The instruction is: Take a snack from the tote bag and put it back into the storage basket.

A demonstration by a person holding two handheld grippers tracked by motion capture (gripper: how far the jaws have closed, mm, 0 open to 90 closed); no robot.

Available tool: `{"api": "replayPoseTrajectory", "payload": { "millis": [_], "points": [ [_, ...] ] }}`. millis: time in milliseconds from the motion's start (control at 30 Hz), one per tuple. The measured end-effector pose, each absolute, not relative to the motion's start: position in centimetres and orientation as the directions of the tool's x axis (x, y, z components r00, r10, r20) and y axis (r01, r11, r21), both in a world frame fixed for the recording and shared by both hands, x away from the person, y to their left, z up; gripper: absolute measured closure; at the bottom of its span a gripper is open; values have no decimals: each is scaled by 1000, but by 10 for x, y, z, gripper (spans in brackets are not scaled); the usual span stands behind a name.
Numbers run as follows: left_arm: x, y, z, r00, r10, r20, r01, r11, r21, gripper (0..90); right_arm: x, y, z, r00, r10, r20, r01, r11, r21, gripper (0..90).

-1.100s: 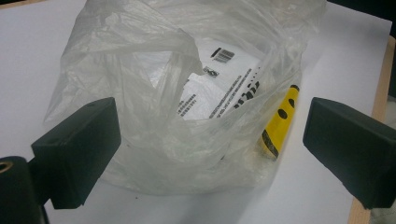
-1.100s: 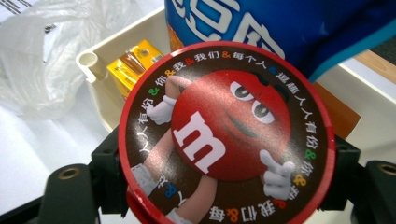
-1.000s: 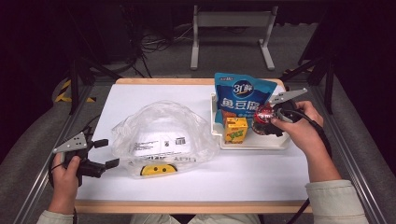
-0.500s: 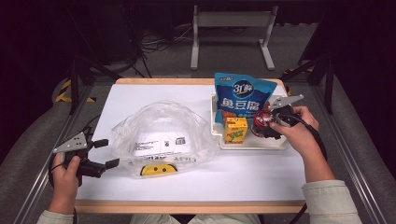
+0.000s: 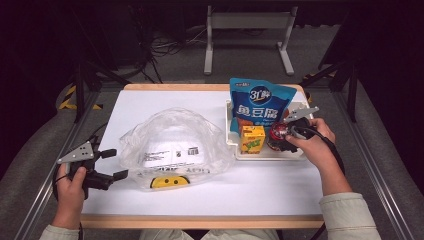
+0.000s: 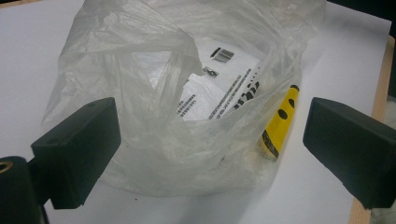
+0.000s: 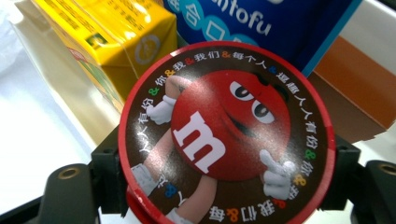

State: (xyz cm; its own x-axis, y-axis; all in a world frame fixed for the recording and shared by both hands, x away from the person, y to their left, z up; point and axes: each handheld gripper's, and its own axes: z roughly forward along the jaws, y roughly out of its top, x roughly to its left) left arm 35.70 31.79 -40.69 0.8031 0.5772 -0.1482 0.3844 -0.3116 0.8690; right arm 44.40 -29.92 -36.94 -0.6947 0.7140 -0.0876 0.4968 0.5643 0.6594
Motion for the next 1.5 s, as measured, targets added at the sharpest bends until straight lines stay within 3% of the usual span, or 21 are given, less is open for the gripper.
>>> {"api": "replayPoseTrajectory", "payload": {
  "millis": [1400, 1500],
  "points": [
    [357, 318, -407, 806, 575, -140, 379, -319, 869, 47, 458, -306, -406, -699, 714, -36, 532, 553, 641, 252],
    [357, 318, -407, 807, 574, -139, 377, -319, 870, 47, 457, -306, -405, -693, 721, -21, 538, 536, 651, 193]
  ]
}}
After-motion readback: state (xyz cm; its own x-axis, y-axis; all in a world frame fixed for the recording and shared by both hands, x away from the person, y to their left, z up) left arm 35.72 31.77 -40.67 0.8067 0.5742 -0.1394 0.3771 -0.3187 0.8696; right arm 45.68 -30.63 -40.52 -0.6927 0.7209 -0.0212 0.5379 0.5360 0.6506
